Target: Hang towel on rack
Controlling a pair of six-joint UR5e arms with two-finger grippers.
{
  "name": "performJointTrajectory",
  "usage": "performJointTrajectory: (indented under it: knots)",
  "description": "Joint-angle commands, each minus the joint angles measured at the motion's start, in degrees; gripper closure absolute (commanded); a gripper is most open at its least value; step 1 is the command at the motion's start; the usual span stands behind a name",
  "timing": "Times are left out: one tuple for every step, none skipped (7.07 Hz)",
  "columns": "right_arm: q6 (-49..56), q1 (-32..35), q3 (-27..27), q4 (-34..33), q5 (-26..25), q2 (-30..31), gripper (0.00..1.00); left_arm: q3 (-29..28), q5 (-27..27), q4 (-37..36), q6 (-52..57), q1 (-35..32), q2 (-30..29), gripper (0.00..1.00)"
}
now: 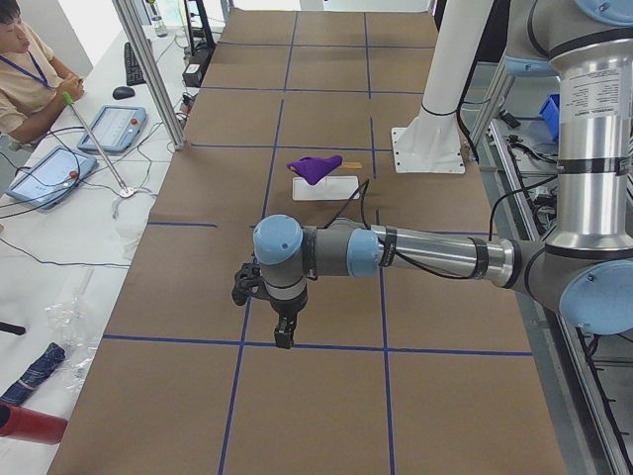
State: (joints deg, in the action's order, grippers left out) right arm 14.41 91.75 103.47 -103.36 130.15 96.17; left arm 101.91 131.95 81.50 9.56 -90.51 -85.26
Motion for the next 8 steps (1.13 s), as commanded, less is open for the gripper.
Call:
performJointTrajectory:
  knots:
    - [0.00, 0.00, 0.07, 0.00, 1.24, -0.01, 0.00, 0.91, -1.16, 0.06, -0.06, -0.20, -0.34, 0.00]
    - [0.09, 0.00, 0.16, 0.00, 1.60, -0.01, 0.00, 1.27, -5.00, 0.15, 0.02, -0.20, -0.43, 0.00]
    - [0.09, 0.00, 0.16, 0.00, 1.60, -0.10, 0.00, 1.19, -6.86, 0.24, -0.15, -0.11, -0.95, 0.00]
    - [0.09, 0.00, 0.16, 0.00, 1.60, -0.10, 0.00, 1.27, -6.97, 0.15, -0.15, -0.11, -0.87, 0.00]
    - [0.09, 0.00, 0.16, 0.00, 1.60, -0.10, 0.00, 1.19, -6.88, 0.15, -0.24, -0.11, -0.96, 0.00]
    - [0.09, 0.00, 0.16, 0.00, 1.60, -0.10, 0.00, 0.84, -6.36, 0.41, 0.02, -0.20, -0.44, 0.00]
    - [0.09, 0.00, 0.16, 0.00, 1.60, -0.01, 0.00, 0.22, -4.35, 0.42, 0.20, -0.20, 0.26, 0.00]
    - [0.09, 0.00, 0.16, 0.00, 1.60, -0.01, 0.00, -0.13, 3.15, 0.59, 0.29, -0.20, 1.92, 0.00]
